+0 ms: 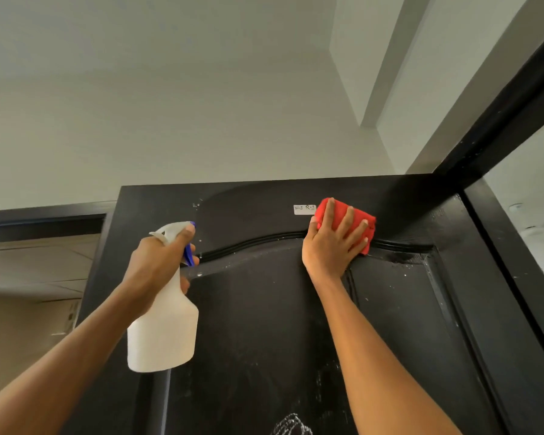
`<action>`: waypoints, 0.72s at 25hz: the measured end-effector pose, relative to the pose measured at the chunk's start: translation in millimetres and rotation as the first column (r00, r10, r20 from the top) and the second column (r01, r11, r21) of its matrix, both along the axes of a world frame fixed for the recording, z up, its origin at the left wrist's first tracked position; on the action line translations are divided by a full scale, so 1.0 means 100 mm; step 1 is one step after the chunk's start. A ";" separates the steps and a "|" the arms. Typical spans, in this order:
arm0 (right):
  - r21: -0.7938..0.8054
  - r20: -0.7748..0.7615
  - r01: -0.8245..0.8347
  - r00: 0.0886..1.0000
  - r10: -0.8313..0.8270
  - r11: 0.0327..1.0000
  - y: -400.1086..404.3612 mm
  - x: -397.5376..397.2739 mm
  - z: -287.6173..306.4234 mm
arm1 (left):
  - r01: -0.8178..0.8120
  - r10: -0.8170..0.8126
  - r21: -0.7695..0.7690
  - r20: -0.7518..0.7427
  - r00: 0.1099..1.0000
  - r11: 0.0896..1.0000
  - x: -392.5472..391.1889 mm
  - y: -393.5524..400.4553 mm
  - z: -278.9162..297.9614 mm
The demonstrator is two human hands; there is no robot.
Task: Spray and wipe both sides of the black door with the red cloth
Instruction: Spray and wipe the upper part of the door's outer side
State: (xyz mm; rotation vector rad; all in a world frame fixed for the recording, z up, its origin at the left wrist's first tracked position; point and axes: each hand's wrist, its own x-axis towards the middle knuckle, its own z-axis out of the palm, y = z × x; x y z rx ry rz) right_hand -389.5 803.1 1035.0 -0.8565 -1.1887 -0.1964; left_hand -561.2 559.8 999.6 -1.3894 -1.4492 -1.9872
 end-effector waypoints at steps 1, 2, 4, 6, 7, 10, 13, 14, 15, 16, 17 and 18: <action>-0.001 0.007 -0.018 1.000 0.018 1.000 -0.10 -0.14 0.08 | -0.005 0.005 0.012 0.003 1.000 1.000 -0.08 -0.06 0.02; 0.016 0.038 -0.027 0.999 0.026 1.000 -0.21 -0.31 0.15 | -0.006 0.006 0.032 0.003 1.000 0.999 -0.17 -0.14 0.03; 0.083 0.165 -0.030 0.986 0.016 0.996 -0.41 -0.64 0.25 | -0.015 0.015 0.065 -0.007 1.000 0.998 -0.34 -0.29 0.05; 0.146 0.336 -0.066 0.942 0.013 0.987 -0.65 -0.99 0.40 | -0.034 0.035 0.092 -0.019 0.999 0.995 -0.54 -0.40 0.08; 0.171 0.422 -0.092 0.906 0.011 0.981 -0.80 -1.19 0.48 | -0.035 0.036 0.106 -0.011 0.999 0.994 -0.63 -0.45 0.10; 0.262 0.704 -0.192 0.708 -0.051 0.946 -1.23 -1.75 0.63 | -0.030 0.026 0.131 0.030 0.999 0.991 -0.86 -0.57 0.17; 0.393 0.788 -0.239 0.585 -0.191 0.888 -1.22 -1.84 0.67 | -0.018 0.016 0.119 0.013 1.000 0.993 -1.05 -0.68 0.21; 0.430 0.726 -0.194 0.655 -0.210 0.882 -1.13 -1.71 0.71 | -0.006 0.006 0.111 0.003 1.000 0.994 -1.11 -0.70 0.21; 0.441 0.624 -0.099 0.748 -0.226 0.892 -1.02 -1.57 0.76 | 0.001 0.000 0.096 -0.011 1.000 0.995 -1.20 -0.74 0.22; 0.413 0.499 0.016 0.832 -0.242 0.910 -0.93 -1.43 0.81 | -0.001 0.003 0.080 -0.021 1.000 0.997 -1.28 -0.78 0.23; 0.338 0.392 0.099 0.889 -0.236 0.936 -0.86 -1.34 0.84 | -0.009 0.011 0.067 -0.026 1.000 0.998 -1.37 -0.82 0.24; 0.244 0.305 0.122 0.932 -0.195 0.962 -0.83 -1.31 0.86 | -0.018 0.020 0.063 -0.025 0.999 0.998 -1.45 -0.85 0.25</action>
